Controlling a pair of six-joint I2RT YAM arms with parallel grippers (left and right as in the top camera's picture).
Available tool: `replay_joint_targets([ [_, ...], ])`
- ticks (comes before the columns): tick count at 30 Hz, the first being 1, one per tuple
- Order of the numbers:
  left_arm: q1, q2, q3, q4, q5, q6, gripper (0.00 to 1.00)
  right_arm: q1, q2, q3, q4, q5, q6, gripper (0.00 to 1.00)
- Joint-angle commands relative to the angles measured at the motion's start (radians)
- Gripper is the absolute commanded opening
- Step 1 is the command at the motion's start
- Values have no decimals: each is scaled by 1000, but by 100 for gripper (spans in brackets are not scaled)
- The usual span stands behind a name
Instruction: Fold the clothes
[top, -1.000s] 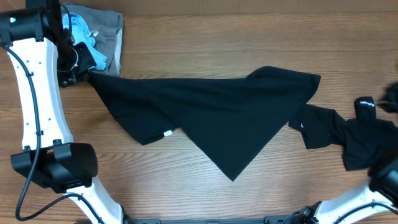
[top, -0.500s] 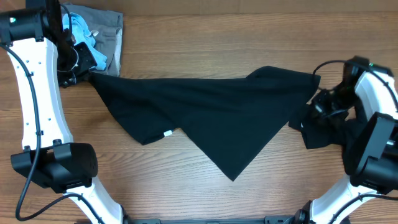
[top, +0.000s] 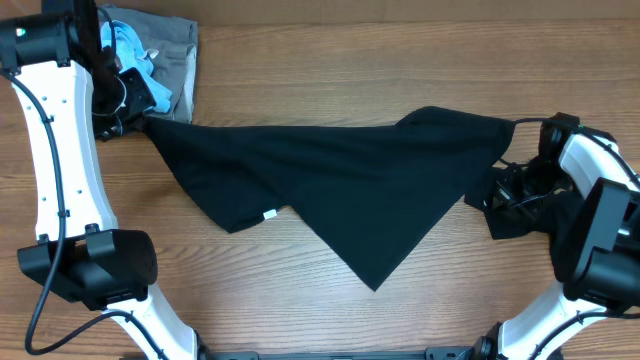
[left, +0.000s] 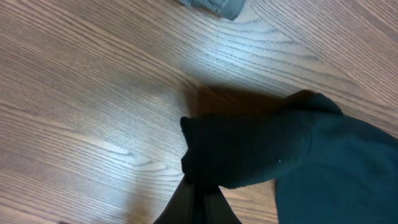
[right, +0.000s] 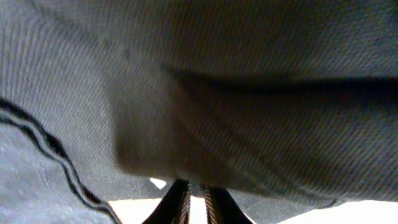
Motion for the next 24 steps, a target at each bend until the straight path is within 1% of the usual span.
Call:
replay_joint_targets([
  [1,5,11,0,-6,7,-10,5,-24,6,-23,76,72,60,17],
  [4,5,11,0,-5,6,-9,4,-58,31,-23,134,152,116,22],
  [7,5,11,0,-6,7,-9,5,-123,63,-22,196,244,158,22],
  [10,5,11,0,-6,7,-2,5,-245,98,-15,291,266,167,22],
  [13,5,11,0,-6,7,-2,5,-344,118,15,315,267,227,22],
  [15,4,11,0,-6,7,-2,5,-409,122,49,317,229,250,28],
  [17,3,11,0,-6,7,-2,5,-457,122,96,306,142,242,34],
  [18,3,11,0,-6,7,-2,5,-482,122,138,277,79,240,41],
  [21,0,11,0,-6,7,-3,4,-514,119,269,181,-83,204,48],
  [24,-10,11,0,-6,7,-3,4,-501,99,414,49,-154,178,59],
])
